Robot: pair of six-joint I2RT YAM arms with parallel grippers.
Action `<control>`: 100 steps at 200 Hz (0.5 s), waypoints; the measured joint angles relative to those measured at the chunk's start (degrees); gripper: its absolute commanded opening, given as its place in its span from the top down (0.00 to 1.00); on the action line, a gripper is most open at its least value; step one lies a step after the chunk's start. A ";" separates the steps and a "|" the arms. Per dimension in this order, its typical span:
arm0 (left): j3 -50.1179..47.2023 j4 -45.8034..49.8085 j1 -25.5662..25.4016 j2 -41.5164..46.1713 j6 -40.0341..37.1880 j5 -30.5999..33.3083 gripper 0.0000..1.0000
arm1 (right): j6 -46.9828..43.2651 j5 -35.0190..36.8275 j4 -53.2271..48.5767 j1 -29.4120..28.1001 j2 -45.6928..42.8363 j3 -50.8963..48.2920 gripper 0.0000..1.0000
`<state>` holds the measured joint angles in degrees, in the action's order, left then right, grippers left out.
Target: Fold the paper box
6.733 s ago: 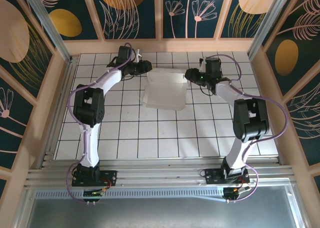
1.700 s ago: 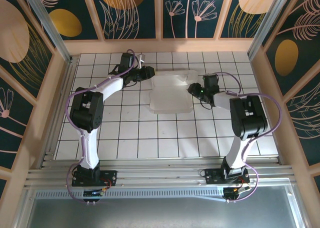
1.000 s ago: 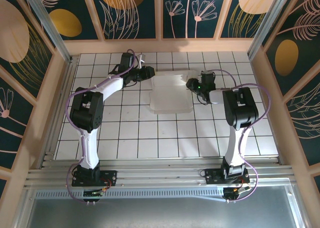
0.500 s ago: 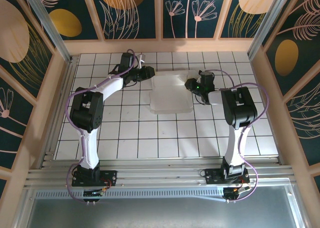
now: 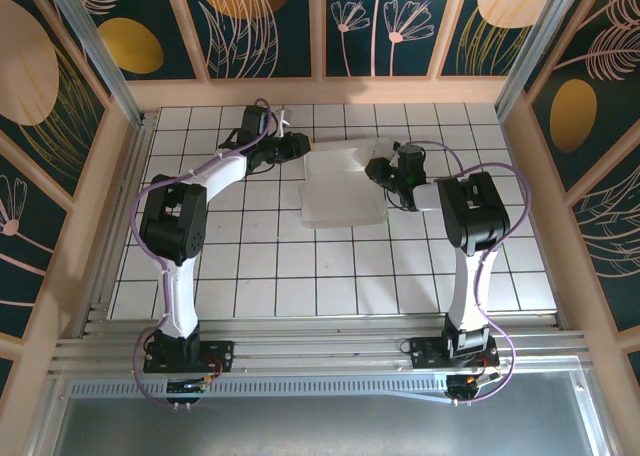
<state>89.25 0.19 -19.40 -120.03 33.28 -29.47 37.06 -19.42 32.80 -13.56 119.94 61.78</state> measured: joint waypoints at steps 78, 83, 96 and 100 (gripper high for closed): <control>0.00 0.00 -0.31 0.00 0.00 -0.07 0.66 | -5.49 -0.83 -9.29 2.10 -17.33 -7.17 0.64; 0.00 -0.02 -0.33 0.00 -0.02 -0.07 0.65 | -6.23 -0.87 -10.03 2.67 -19.15 -7.48 0.63; 0.00 0.00 -0.35 -0.02 -0.02 -0.07 0.66 | -8.68 -1.49 -12.07 4.42 -23.67 -7.74 0.59; 0.00 0.00 -0.35 0.00 0.00 -0.09 0.66 | -9.64 -1.68 -12.57 4.98 -25.00 -7.74 0.57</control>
<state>89.25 0.19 -19.75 -120.03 33.28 -29.56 27.42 -21.10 20.23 -8.58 94.94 54.04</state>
